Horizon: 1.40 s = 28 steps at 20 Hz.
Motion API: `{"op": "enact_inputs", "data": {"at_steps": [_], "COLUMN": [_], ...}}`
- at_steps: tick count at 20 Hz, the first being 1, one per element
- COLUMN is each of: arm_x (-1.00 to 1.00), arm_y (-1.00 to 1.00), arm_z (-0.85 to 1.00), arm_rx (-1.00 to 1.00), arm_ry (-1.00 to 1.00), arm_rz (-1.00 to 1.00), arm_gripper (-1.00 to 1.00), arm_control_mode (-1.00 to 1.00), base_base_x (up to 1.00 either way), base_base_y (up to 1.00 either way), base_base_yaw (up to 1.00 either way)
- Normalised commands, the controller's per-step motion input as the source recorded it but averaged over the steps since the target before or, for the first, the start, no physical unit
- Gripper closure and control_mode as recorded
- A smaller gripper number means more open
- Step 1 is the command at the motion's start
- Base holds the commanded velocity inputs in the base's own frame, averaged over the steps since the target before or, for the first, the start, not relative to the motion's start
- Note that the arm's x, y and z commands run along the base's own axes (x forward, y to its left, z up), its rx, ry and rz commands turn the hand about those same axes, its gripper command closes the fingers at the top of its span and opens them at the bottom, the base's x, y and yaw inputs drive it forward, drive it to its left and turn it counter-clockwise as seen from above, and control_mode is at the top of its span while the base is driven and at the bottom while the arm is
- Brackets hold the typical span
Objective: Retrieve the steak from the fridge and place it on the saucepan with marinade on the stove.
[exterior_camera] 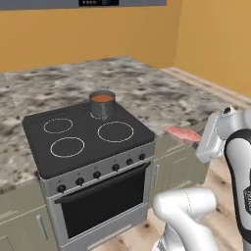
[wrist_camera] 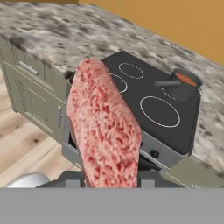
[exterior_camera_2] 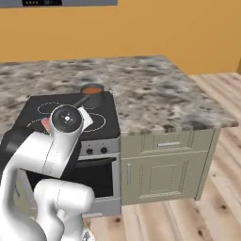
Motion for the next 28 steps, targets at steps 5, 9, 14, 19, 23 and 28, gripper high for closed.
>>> {"op": "enact_inputs", "data": {"at_steps": [5, 9, 14, 19, 23, 28], "arm_x": [0.00, 0.00, 0.00, 0.00, 0.00, 0.00], "arm_y": [0.00, 0.00, 0.00, 0.00, 0.00, 0.00], "arm_z": [0.00, 0.00, 0.00, 0.00, 0.00, 0.00], "arm_rx": [0.00, 0.00, 0.00, 0.00, 0.00, 0.00], "arm_ry": [0.00, 0.00, 0.00, 0.00, 0.00, 0.00], "arm_rz": [0.00, 0.00, 0.00, 0.00, 0.00, 0.00], "arm_gripper": [1.00, 1.00, 1.00, 1.00, 1.00, 1.00], "arm_control_mode": [1.00, 1.00, 1.00, 1.00, 1.00, 1.00], "base_base_x": [0.49, 0.57, 0.52, 0.75, 1.00, 0.99], "base_base_y": [0.11, -0.11, -0.61, -0.55, -0.11, 0.12], "base_base_yaw": [0.30, 0.26, 0.20, 0.17, 0.15, 0.11]}}
